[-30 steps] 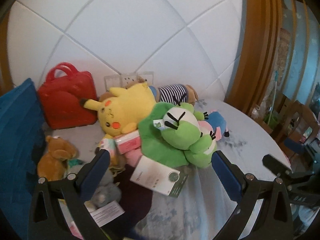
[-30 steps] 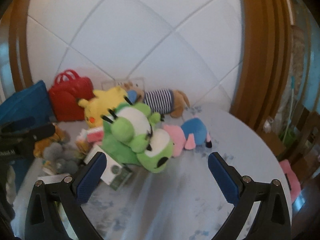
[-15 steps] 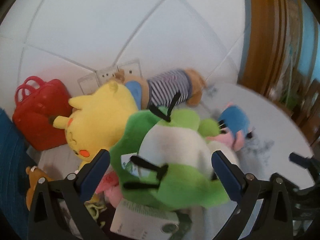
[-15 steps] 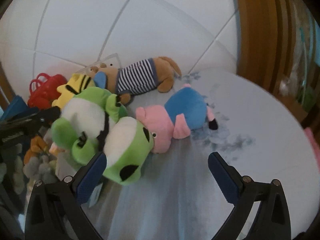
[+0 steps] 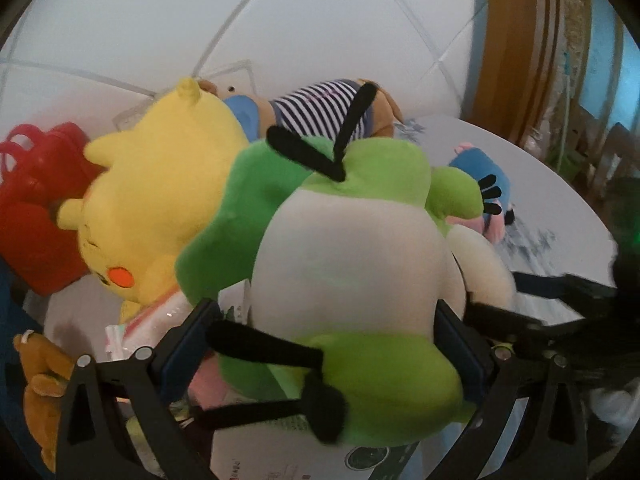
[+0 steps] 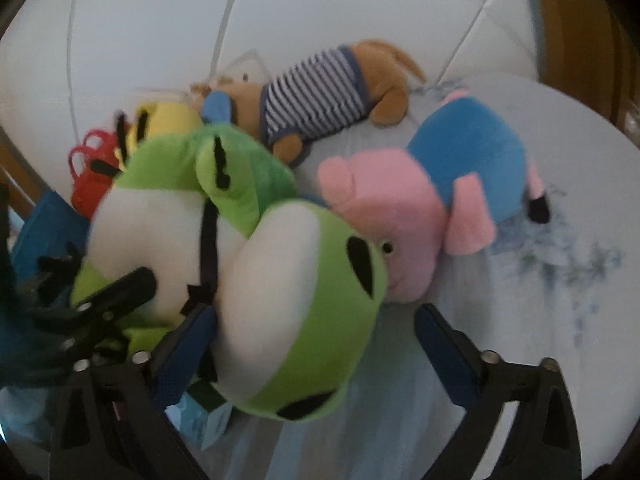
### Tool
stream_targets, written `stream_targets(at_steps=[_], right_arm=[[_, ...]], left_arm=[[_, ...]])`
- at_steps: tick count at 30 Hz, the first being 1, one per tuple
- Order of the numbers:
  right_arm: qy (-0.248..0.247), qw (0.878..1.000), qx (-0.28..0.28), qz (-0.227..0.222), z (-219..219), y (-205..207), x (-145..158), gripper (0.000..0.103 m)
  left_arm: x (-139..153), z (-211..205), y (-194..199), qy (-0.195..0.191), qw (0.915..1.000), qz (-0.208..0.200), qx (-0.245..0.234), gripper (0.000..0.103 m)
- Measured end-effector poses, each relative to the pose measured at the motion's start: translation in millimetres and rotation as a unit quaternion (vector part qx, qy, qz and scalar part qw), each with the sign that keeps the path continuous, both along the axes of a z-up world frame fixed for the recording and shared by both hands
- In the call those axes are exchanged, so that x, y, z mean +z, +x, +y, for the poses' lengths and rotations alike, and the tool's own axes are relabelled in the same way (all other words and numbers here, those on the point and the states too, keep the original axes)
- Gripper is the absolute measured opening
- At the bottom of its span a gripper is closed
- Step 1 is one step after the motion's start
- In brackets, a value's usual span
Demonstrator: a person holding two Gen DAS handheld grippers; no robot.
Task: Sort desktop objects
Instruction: 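Grasp the green frog plush with the left tool while the right tool clamps it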
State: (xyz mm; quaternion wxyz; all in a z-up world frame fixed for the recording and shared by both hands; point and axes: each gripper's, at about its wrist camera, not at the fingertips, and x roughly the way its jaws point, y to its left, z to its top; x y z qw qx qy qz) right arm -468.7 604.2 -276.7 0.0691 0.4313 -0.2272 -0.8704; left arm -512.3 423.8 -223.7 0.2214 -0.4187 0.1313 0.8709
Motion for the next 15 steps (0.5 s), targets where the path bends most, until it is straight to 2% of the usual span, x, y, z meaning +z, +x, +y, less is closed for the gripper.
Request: stream_targets(at_steps=[4,5,9,10,11,12,13,15], right_arm=[[-0.027,0.999,0.003,-0.016,1.3,-9.7,-18.9,0.096],[-0.037,0.999,0.0,-0.02,4.6,-10.7,-24.5,0.102],[-0.072,0.997,0.001,-0.015,12.7,-13.3,-36.9,0.103],[-0.076,0.997,0.004,-0.013,12.5,-14.5,-37.6,0.103],[-0.079,0.997,0.008,-0.01,12.0,-16.1,-38.2,0.101],[-0.084,0.996,0.012,-0.003,11.0,-16.7,-37.0,0.097],[-0.088,0.996,0.016,0.007,9.6,-16.7,-34.5,0.084],[-0.071,0.997,0.018,0.025,4.4,-13.4,-23.1,0.081]], left_arm=[[-16.4,2.8,-5.9,0.016,0.9995,-0.025,-0.013,0.103],[-18.8,3.9,-6.0,0.019,0.9994,-0.026,-0.014,0.103],[-21.7,5.5,-4.1,0.03,0.9993,-0.016,-0.014,0.103],[-20.6,5.3,-2.7,0.033,0.9993,-0.012,-0.016,0.099],[-17.9,4.9,-0.4,0.038,0.9991,-0.008,-0.017,0.085],[-14.3,4.3,2.4,0.043,0.9989,-0.003,-0.016,0.083],[-10.8,3.4,5.2,0.046,0.9988,0.0,-0.015,0.079],[-3.7,0.9,10.9,0.05,0.9986,0.004,-0.013,0.076]])
